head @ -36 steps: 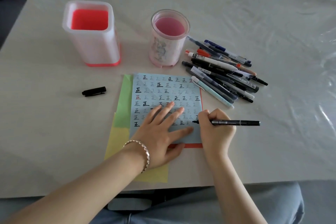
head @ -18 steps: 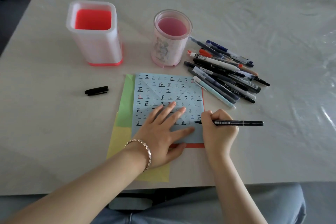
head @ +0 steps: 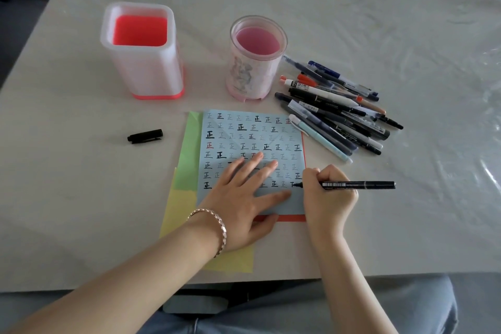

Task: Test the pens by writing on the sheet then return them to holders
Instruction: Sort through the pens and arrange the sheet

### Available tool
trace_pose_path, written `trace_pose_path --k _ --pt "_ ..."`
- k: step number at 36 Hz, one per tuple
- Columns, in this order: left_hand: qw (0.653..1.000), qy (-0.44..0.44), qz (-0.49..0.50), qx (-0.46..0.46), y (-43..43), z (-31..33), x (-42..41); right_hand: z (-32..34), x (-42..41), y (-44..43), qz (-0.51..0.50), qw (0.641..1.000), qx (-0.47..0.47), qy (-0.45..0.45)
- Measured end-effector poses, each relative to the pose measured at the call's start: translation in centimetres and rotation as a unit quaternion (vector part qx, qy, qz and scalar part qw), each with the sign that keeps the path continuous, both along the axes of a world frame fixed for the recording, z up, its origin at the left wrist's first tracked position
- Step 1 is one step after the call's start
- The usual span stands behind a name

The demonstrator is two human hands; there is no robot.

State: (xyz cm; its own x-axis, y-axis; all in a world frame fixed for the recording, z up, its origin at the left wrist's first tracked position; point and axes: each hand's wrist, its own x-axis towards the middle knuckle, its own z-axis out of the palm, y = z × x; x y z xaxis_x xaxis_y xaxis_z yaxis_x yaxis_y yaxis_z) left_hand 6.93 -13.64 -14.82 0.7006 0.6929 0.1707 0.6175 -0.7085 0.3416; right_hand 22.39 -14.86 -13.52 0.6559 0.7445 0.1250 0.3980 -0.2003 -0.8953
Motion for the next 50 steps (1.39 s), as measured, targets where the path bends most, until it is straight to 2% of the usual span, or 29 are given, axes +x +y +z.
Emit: trace_pose_path --k 13,18,26,34,44,47,50 --pt "1.000 0.003 -0.001 -0.007 0.0 0.1 0.0 0.0 0.1 0.1 0.020 1.000 -0.012 0.005" --pt "1.000 0.004 -0.001 -0.009 0.0 0.1 0.0 0.4 -0.1 -0.1 0.007 0.999 0.001 0.039" --pt "1.000 0.002 0.000 0.001 0.0 0.0 0.0 0.1 -0.1 -0.1 0.032 0.999 -0.010 0.007" --pt "1.000 0.002 -0.003 0.000 0.0 0.0 -0.1 0.5 -0.1 0.0 -0.023 1.000 -0.004 0.008" --pt "1.000 0.009 -0.010 0.004 0.0 0.0 -0.2 2.3 0.3 0.6 -0.103 0.978 0.049 0.172" --pt "0.999 -0.045 0.000 -0.009 0.1 0.3 -0.3 3.1 0.8 1.0 -0.083 0.967 0.027 0.238" --pt "0.992 -0.115 0.055 0.008 1.0 1.5 -1.0 3.9 0.8 1.0 -0.030 0.976 0.004 0.215"
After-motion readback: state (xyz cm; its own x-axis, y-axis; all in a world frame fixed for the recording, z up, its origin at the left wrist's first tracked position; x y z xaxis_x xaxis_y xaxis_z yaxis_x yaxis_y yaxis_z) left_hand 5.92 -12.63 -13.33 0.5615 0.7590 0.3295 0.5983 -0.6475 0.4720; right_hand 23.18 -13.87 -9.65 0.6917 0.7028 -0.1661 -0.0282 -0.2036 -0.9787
